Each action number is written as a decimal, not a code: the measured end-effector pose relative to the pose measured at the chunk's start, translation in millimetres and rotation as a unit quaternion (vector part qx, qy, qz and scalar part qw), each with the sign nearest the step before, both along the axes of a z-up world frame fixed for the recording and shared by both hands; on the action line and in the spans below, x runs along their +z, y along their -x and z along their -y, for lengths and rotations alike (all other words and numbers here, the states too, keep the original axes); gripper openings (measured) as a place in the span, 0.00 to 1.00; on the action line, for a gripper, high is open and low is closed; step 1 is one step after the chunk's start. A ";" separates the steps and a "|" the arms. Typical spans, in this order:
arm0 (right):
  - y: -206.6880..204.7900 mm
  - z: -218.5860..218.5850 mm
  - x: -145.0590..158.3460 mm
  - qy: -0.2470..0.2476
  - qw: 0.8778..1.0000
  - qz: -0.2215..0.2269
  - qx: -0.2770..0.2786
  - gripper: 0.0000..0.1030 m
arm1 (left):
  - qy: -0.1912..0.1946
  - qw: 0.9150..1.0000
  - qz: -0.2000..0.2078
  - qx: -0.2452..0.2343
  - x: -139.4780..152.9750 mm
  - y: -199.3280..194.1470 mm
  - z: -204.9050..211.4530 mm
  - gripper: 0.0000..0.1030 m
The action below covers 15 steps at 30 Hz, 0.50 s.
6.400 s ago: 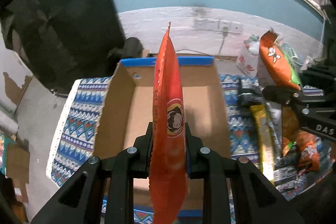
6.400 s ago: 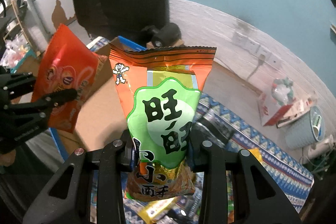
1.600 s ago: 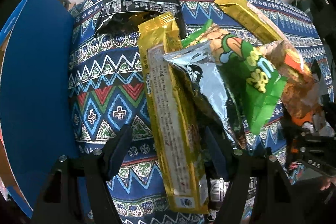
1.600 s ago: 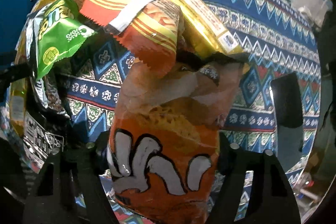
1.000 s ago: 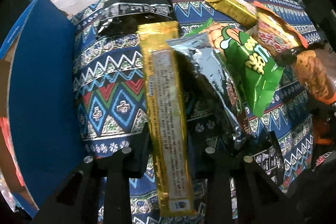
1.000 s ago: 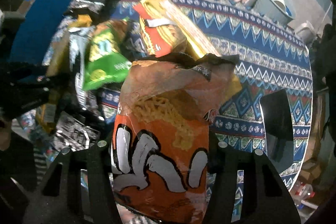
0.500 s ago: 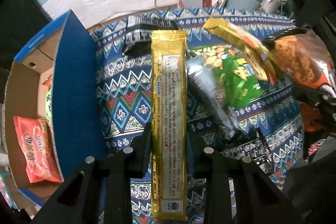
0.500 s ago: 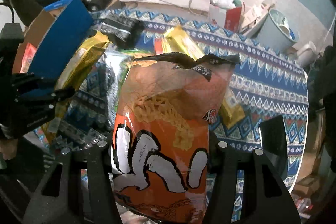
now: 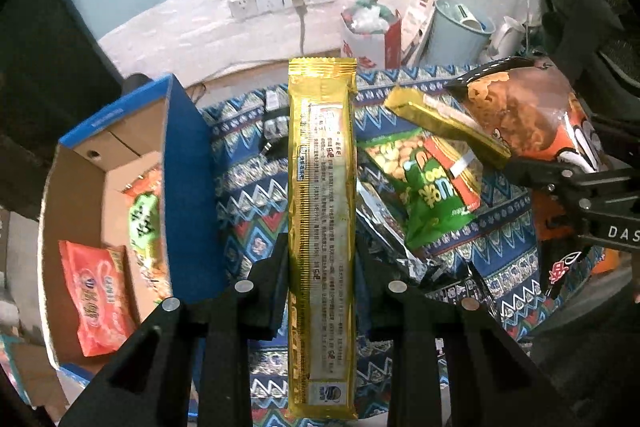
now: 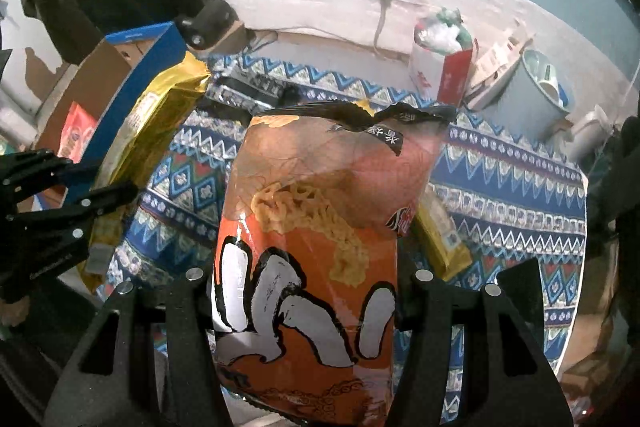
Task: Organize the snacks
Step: 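Carry the wafer bar and chip bag into the cardboard box and release both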
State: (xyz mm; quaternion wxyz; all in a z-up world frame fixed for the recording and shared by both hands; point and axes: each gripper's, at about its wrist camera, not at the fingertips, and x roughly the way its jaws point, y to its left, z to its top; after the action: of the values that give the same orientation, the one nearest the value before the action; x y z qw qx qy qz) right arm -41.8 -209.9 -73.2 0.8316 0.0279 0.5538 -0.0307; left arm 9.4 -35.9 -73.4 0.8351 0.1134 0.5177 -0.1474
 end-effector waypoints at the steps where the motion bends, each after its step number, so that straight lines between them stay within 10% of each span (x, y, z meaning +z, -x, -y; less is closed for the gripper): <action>1: -1.1 -0.5 1.8 0.002 1.000 0.003 0.001 0.55 | -0.001 1.000 0.006 0.000 3.2 0.4 -1.4 0.28; 15: -28.0 -22.7 29.9 -0.001 0.999 0.047 0.021 0.55 | 0.012 0.998 0.056 0.029 36.6 0.1 -32.5 0.28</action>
State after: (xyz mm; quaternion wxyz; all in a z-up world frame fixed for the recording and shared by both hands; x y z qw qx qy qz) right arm -13.8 -187.2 -43.2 0.8572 0.0187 0.5145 -0.0110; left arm 9.2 -3.3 -36.9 0.8680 0.0965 0.4714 -0.1230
